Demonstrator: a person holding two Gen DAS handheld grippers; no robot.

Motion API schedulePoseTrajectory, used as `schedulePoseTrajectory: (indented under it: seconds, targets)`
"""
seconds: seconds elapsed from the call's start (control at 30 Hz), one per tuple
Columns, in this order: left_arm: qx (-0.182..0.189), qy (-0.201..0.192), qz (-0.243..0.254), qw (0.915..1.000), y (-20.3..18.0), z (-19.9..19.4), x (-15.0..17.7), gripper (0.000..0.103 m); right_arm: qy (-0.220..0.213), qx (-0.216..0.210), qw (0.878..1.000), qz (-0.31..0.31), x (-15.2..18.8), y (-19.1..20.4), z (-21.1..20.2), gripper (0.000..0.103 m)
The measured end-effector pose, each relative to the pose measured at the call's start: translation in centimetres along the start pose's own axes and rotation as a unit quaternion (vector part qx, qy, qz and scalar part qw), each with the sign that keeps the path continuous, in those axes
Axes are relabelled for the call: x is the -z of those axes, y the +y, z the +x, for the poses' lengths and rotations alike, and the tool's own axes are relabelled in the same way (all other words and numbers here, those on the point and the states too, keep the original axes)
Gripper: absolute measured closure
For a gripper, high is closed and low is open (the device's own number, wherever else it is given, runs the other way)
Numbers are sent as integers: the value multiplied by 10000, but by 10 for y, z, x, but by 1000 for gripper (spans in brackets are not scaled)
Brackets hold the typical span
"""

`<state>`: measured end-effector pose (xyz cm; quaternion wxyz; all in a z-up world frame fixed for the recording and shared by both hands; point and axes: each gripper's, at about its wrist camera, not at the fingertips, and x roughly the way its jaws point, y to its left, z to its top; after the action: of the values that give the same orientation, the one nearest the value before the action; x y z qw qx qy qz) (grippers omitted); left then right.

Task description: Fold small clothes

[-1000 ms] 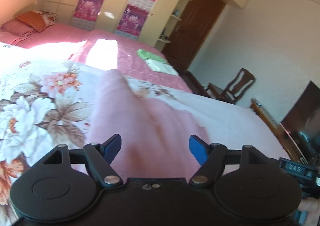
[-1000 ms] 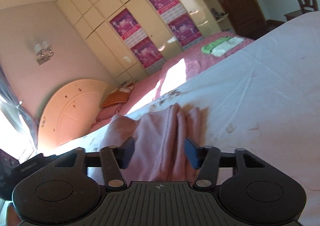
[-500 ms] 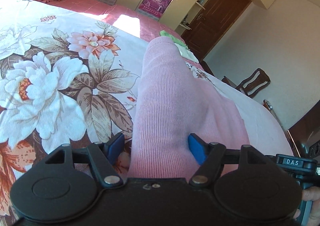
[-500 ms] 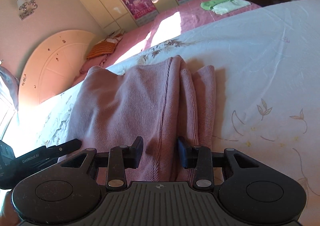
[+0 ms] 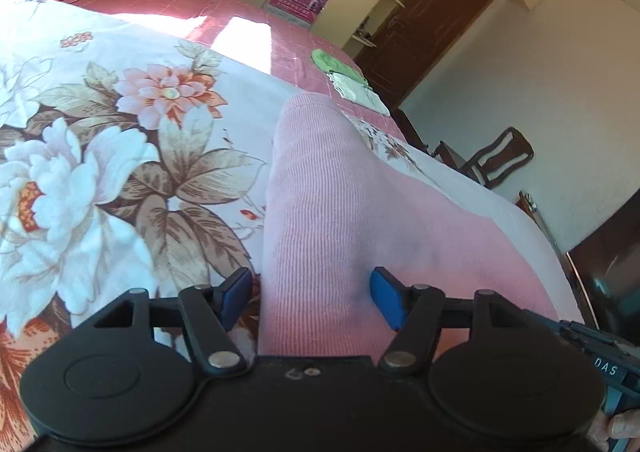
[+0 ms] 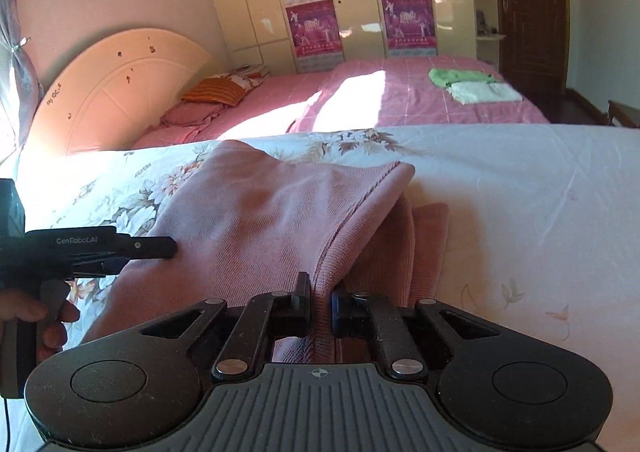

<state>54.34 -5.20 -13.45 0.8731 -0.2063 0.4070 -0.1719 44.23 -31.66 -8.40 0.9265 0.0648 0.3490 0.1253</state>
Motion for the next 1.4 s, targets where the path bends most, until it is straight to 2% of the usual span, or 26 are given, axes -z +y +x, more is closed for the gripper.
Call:
schedulePoseTrajectory:
  seconds: [0.07,0.13,0.23,0.33,0.43,0.47,0.5,0.53,0.57,0.6,0.67,0.7,0.77,0.8,0.87,0.93,1.07,1.17,1.23,1.37,1.4]
  targets:
    - [-77,146,187,9997,-13,8,1,37,-22,129,9999,12,6,-6,-2,95]
    - [-203,263,378,9987,-21,17,2,33,140,190,9995,198,14,-18,7,95]
    - [-309,284,582,9974,-25,24,1,30,388,30,9967,707,26,-37,23,95]
    - [-336,322,815,9956,-26,25,-1,28,400,-58,9956,843,25,-40,19,95]
    - [-381,364,840,9951,-27,19,-5,28,358,-197,9940,1019,24,-48,11,94]
    - [-411,205,875,9951,-31,10,-8,36,272,-131,9935,1095,21,-53,2,88]
    - [-402,-52,947,9947,-35,-1,-11,38,100,-17,9938,1106,20,-54,-5,70]
    - [-318,-260,989,9942,-39,-9,-15,38,-259,14,9939,1070,16,-57,-19,64]
    - [-184,-376,998,9941,-43,-12,-20,38,-435,5,9939,1014,12,-58,-24,63]
    - [-55,-417,1028,9938,-47,-11,-25,37,-517,41,9941,958,8,-58,-24,63]
    - [83,-264,1231,9920,-59,5,-34,37,-579,47,9956,734,-8,-53,-11,64]
    - [89,-134,1294,9915,-63,18,-37,35,-548,21,9965,631,-15,-50,-1,72]
    - [-66,116,1357,9907,-65,44,-41,23,-303,66,9991,277,-31,-43,28,79]
    - [-109,326,1394,9896,-65,56,-43,23,-89,201,9997,47,-33,-40,46,79]
    - [-210,430,1735,9837,-72,65,-42,22,486,543,9972,-166,-30,-43,79,81]
    - [-410,487,2150,9745,-82,68,-36,21,420,445,9980,-141,-25,-50,84,81]
    - [-595,169,2507,9661,-90,47,-17,24,301,483,9983,-103,-21,-47,65,80]
    - [-480,-129,2609,9641,-92,11,4,28,-42,132,9998,-140,-13,-36,24,81]
    - [-472,-160,2587,9647,-89,-5,20,28,-119,-69,9995,-281,0,-24,2,81]
    - [-726,-192,2674,9606,-82,-24,46,28,-17,-210,9976,-653,33,-1,-24,81]
    - [-852,-204,2688,9592,-79,-27,50,28,87,-97,9967,-798,42,2,-24,89]
